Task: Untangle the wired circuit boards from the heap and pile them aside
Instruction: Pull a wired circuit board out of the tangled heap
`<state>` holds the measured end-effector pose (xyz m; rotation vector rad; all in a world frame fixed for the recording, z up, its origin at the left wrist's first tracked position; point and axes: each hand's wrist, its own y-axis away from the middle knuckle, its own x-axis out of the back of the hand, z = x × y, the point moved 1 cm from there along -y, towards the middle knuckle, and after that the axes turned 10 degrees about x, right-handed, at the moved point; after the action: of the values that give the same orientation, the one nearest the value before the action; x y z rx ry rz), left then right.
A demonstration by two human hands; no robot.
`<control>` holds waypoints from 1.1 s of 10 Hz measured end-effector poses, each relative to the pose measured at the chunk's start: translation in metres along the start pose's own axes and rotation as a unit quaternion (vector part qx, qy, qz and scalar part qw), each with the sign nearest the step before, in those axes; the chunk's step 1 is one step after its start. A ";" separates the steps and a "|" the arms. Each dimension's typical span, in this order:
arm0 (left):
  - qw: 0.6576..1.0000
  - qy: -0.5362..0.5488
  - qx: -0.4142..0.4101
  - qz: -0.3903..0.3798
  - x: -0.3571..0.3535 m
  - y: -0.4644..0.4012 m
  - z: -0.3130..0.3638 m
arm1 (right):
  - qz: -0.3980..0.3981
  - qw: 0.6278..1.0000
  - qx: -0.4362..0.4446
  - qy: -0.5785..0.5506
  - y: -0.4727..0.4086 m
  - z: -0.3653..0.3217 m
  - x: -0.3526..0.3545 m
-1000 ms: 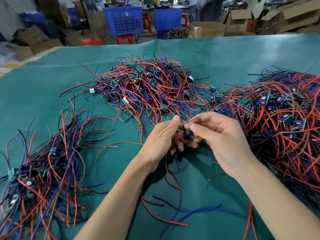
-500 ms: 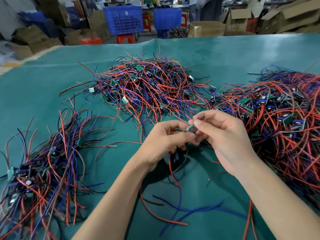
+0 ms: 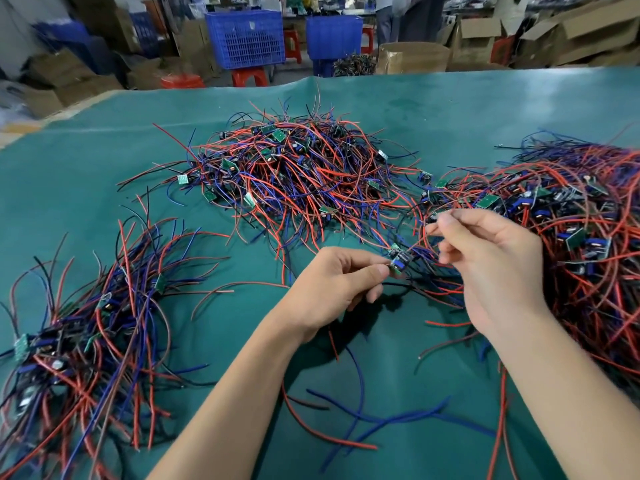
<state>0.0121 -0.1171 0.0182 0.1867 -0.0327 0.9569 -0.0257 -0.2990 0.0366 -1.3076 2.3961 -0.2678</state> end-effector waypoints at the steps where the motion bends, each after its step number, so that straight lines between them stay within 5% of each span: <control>1: 1.000 -0.009 0.003 0.001 -0.002 0.000 0.000 | 0.045 0.999 0.008 -0.023 -0.007 -0.006 0.008; 3: 0.996 0.045 -0.011 0.070 0.000 -0.002 -0.002 | 0.131 0.990 0.025 -0.032 -0.014 -0.013 0.014; 5: 0.994 0.058 -0.020 0.088 0.000 -0.001 -0.001 | -0.166 0.979 0.008 0.121 0.024 0.005 -0.019; 6: 0.995 0.022 -0.031 0.088 0.000 0.001 0.001 | -0.187 0.975 0.043 0.113 0.024 0.004 -0.017; 9: 0.999 -0.003 -0.032 -0.004 -0.004 0.005 0.009 | 0.005 0.987 0.120 0.104 0.002 -0.009 0.002; 11: 0.999 -0.027 -0.020 -0.016 -0.003 0.007 0.008 | 0.143 0.954 0.233 0.121 -0.013 -0.038 0.019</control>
<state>0.0051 -0.1175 0.0264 0.1750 -0.0979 0.9185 -0.0413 -0.3224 0.0707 -0.7406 2.4643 -0.8877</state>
